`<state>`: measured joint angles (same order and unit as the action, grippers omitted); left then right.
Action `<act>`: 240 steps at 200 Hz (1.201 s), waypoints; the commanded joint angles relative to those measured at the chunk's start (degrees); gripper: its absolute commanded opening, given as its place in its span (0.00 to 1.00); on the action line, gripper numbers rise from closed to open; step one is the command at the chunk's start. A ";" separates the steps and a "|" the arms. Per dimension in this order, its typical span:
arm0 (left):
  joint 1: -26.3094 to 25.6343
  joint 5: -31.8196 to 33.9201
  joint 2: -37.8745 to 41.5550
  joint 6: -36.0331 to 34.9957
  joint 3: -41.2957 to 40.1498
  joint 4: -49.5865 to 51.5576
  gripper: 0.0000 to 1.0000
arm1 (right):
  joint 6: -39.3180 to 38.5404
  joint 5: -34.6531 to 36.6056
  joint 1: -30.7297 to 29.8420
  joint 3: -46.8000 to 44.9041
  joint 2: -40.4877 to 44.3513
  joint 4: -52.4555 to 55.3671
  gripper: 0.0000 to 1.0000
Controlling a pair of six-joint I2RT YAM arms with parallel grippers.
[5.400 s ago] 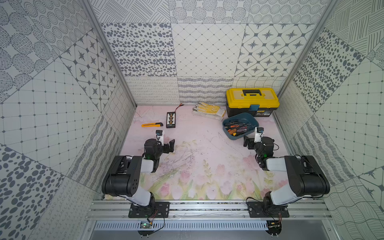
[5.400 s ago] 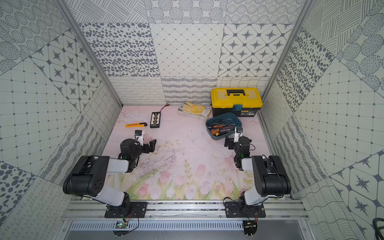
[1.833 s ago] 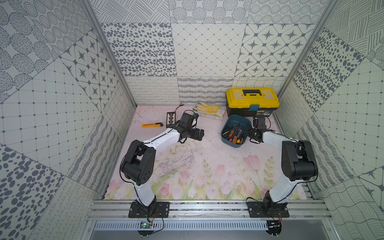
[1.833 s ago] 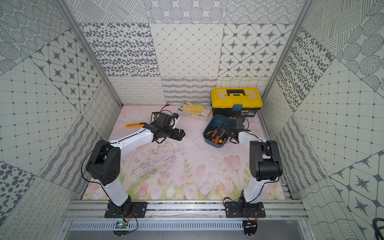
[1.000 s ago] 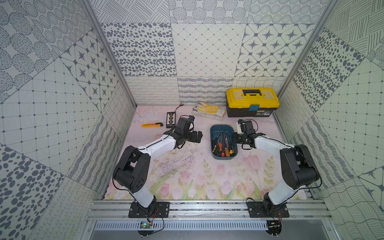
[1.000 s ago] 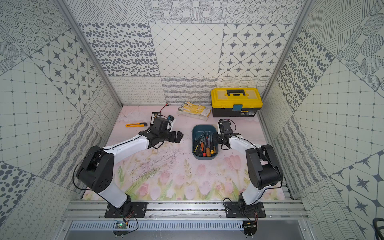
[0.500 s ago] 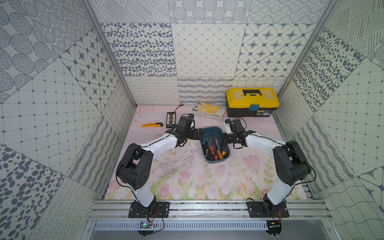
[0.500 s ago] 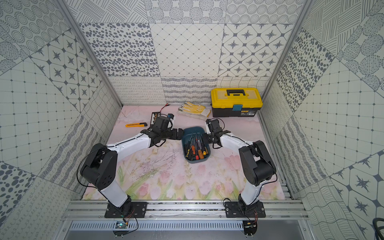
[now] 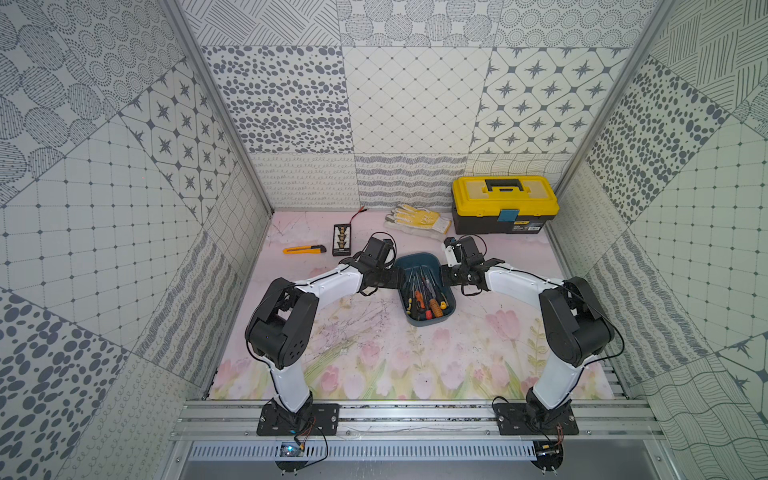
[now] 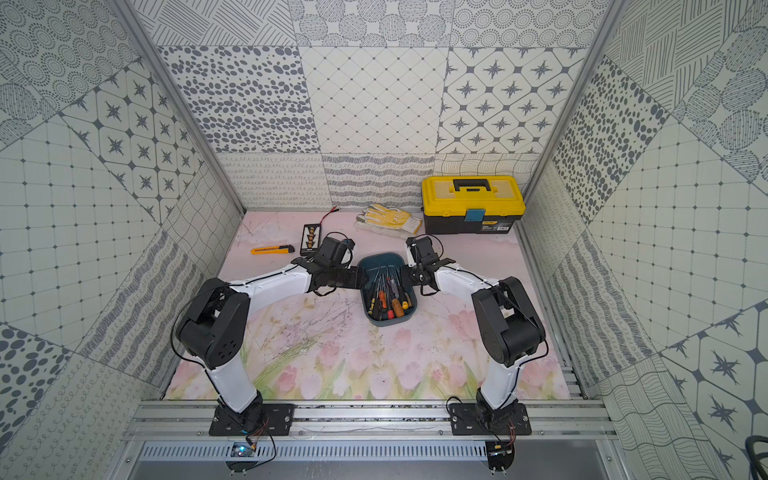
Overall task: Take out the screwdriver from the storage box
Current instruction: Pick up the storage box at the center of the board.
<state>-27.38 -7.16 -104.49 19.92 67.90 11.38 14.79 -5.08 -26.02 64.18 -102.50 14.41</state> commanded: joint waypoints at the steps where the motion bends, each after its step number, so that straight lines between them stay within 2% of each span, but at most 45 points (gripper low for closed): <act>1: -0.31 -0.03 -1.71 1.73 1.23 4.79 0.67 | 0.97 -0.44 -0.63 2.19 -0.71 -2.73 0.00; 25: -0.35 0.60 -3.03 2.05 1.87 4.80 0.57 | 1.38 -1.07 -0.71 1.76 -0.43 -2.72 0.00; 45: -0.40 0.44 -3.91 2.09 2.41 4.96 0.55 | 1.39 -1.07 -0.71 1.14 0.10 -3.01 0.00; 58: -0.40 0.01 -4.36 1.88 2.63 4.83 0.48 | 1.39 -1.23 -0.75 0.86 0.35 -3.14 0.00; 79: -0.38 0.10 -4.98 1.79 3.11 4.90 0.27 | 1.46 -1.83 -0.82 0.85 0.29 -3.25 0.00; 94: -0.42 0.43 -5.11 2.04 3.38 4.92 0.25 | 1.47 -2.19 -0.80 0.97 0.28 -3.26 0.00; 113: -0.44 0.71 -5.20 2.05 3.77 5.10 0.15 | 1.31 -2.24 -0.93 1.20 0.37 -3.25 0.00; 128: -0.44 0.92 -5.51 2.20 4.46 5.65 0.03 | 1.04 -2.43 -0.92 1.38 0.37 -3.25 0.00; 136: -0.40 1.18 -5.70 2.30 4.78 5.86 0.00 | 0.94 -2.55 -0.93 1.55 0.28 -3.25 0.03; 176: -0.39 2.85 -5.74 3.01 5.25 6.36 0.00 | 0.81 -3.71 -0.93 1.83 0.32 -3.16 0.12; 201: -0.38 5.83 -4.85 3.04 5.03 6.71 0.00 | 1.03 -4.28 -0.89 1.99 0.63 -3.43 0.28; 221: -0.39 7.91 -3.95 2.53 5.05 6.92 0.00 | 1.12 -4.82 -0.89 2.64 0.97 -3.12 0.33; 240: -0.38 8.57 -3.38 2.14 5.14 6.86 0.00 | 1.12 -5.49 -0.93 3.54 1.57 -2.33 0.43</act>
<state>-27.66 -4.01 -108.95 28.84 72.97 16.97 16.58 -8.95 -26.68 64.73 -102.48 14.02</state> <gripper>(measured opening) 0.109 0.380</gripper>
